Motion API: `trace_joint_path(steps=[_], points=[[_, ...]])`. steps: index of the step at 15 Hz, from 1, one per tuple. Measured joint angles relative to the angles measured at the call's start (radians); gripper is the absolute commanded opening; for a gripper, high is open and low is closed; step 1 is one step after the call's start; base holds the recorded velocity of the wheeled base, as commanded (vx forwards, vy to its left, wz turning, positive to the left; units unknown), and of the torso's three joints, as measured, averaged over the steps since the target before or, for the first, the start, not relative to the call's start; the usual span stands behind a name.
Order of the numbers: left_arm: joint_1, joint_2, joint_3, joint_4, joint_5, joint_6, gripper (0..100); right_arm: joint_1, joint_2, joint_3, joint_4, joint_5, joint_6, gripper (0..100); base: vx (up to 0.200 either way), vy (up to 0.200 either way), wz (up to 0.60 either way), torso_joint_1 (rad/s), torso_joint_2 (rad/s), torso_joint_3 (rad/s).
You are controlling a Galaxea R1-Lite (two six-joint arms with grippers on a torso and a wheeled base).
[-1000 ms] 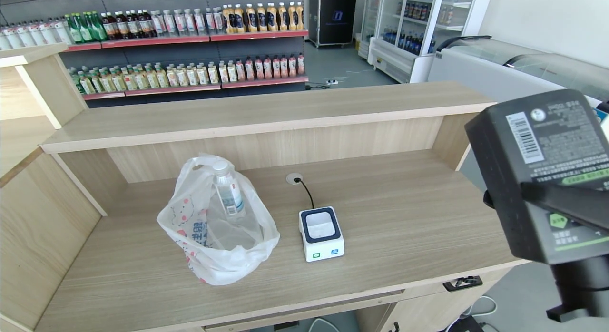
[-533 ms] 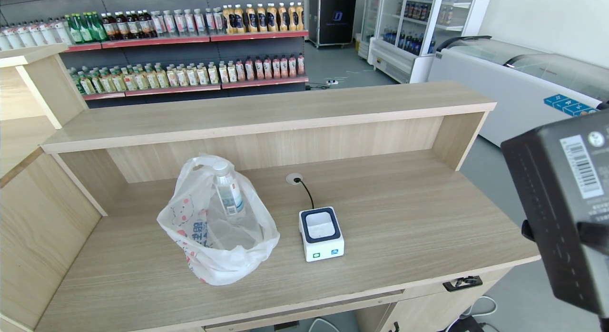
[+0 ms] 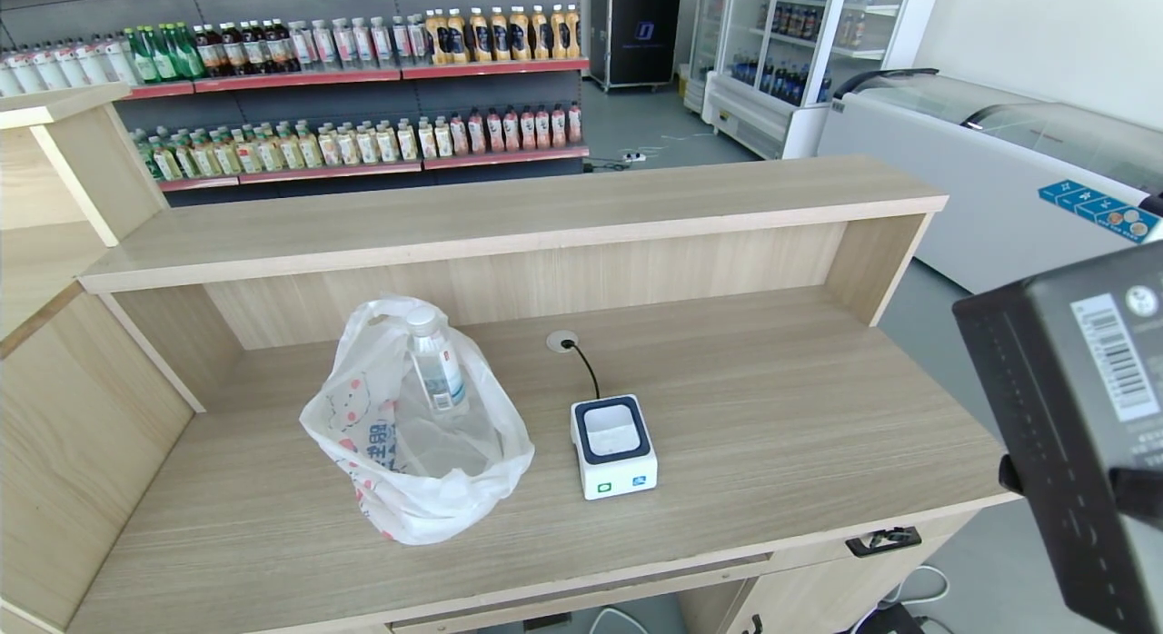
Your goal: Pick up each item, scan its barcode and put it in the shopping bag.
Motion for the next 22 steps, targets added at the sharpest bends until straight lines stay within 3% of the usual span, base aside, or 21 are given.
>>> trace_joint_path(steps=[22], points=[[0.0, 0.0, 0.0, 0.0, 0.0, 0.0, 100, 0.033, -0.014, 0.004, 0.007, 0.001, 0.001, 0, 0.0, 0.0, 0.0, 0.0, 0.0, 0.0]])
